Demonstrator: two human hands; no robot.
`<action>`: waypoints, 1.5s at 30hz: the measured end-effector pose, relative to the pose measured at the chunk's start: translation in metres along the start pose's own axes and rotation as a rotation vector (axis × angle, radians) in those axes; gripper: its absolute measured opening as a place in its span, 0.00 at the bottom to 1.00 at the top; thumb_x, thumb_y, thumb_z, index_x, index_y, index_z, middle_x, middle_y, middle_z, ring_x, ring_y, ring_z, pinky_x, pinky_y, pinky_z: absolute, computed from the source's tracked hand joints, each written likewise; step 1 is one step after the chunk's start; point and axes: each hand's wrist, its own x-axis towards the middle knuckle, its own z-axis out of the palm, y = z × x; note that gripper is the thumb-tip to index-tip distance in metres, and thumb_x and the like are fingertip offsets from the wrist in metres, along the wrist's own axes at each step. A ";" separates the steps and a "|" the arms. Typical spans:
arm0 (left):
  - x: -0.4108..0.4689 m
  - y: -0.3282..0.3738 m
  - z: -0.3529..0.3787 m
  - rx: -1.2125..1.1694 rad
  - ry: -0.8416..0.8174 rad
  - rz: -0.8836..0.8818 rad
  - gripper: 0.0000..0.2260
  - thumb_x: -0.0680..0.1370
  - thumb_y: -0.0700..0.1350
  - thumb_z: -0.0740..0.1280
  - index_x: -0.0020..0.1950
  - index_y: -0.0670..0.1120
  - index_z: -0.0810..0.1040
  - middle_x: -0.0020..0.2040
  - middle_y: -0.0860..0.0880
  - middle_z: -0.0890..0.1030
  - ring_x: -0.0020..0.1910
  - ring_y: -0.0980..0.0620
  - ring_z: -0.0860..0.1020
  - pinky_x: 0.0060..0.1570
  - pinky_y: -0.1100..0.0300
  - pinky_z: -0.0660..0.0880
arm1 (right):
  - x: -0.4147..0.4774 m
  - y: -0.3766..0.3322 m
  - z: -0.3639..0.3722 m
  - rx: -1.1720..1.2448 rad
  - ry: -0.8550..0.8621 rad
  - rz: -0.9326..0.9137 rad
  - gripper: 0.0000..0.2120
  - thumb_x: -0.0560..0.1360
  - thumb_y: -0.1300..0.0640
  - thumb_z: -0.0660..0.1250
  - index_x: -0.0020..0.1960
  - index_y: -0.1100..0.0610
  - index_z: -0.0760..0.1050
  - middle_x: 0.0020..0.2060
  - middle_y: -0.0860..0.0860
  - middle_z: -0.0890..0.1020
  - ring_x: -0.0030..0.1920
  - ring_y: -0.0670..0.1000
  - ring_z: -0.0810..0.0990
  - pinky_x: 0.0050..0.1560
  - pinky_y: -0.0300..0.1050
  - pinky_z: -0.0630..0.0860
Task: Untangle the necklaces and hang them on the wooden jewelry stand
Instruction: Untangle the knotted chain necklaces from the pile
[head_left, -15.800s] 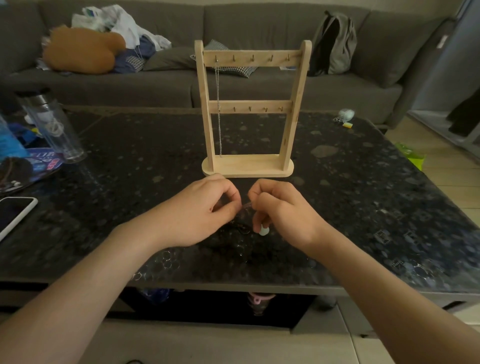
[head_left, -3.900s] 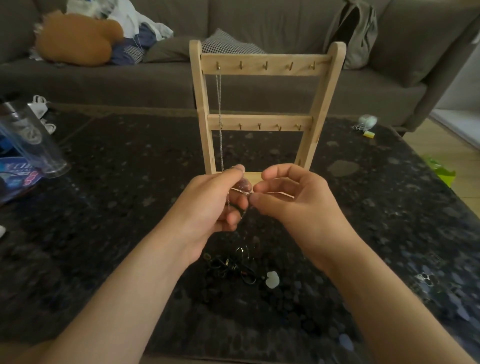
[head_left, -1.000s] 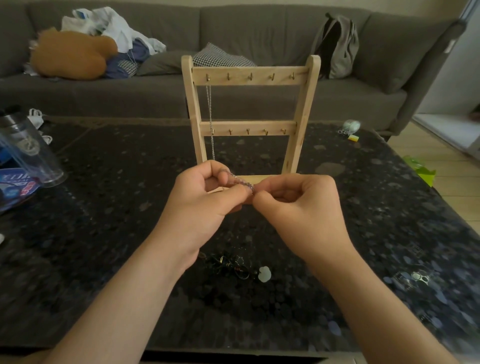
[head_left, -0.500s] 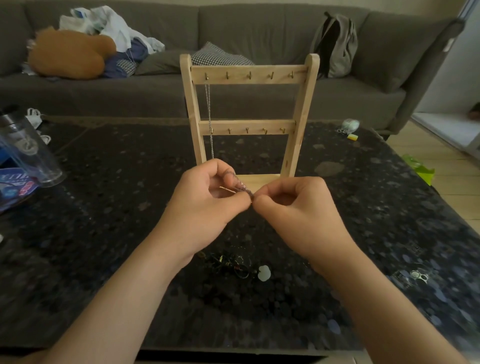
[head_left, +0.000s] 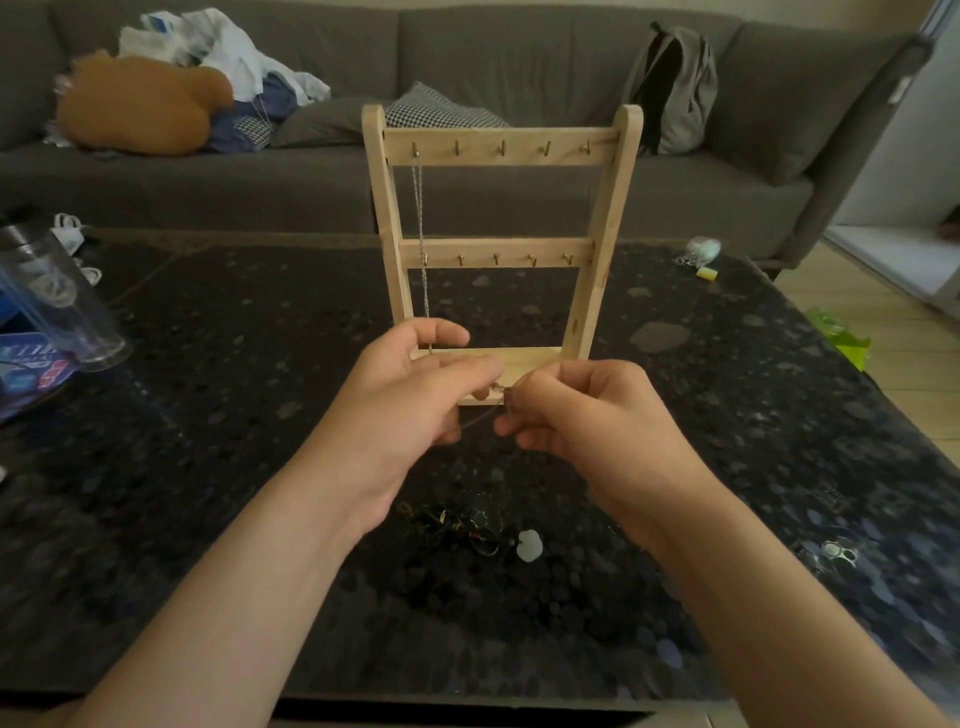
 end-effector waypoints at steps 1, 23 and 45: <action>0.000 0.000 -0.002 0.071 0.016 0.039 0.10 0.81 0.43 0.74 0.61 0.52 0.82 0.38 0.54 0.85 0.29 0.59 0.74 0.45 0.53 0.74 | 0.000 -0.001 -0.001 -0.018 0.007 -0.003 0.10 0.79 0.61 0.69 0.43 0.63 0.87 0.39 0.54 0.89 0.49 0.54 0.89 0.56 0.49 0.85; 0.002 -0.008 -0.010 0.857 -0.124 0.379 0.07 0.81 0.47 0.74 0.48 0.60 0.82 0.46 0.60 0.80 0.39 0.67 0.78 0.38 0.73 0.71 | -0.002 0.010 0.001 -0.569 0.056 -0.266 0.05 0.80 0.55 0.71 0.45 0.51 0.82 0.36 0.47 0.84 0.37 0.42 0.82 0.36 0.33 0.78; 0.002 -0.004 -0.017 0.590 -0.116 0.311 0.05 0.80 0.56 0.73 0.48 0.62 0.89 0.38 0.56 0.82 0.32 0.63 0.75 0.37 0.61 0.69 | -0.002 0.000 -0.005 0.075 -0.131 0.166 0.08 0.82 0.62 0.63 0.47 0.61 0.80 0.36 0.54 0.77 0.39 0.52 0.84 0.43 0.46 0.78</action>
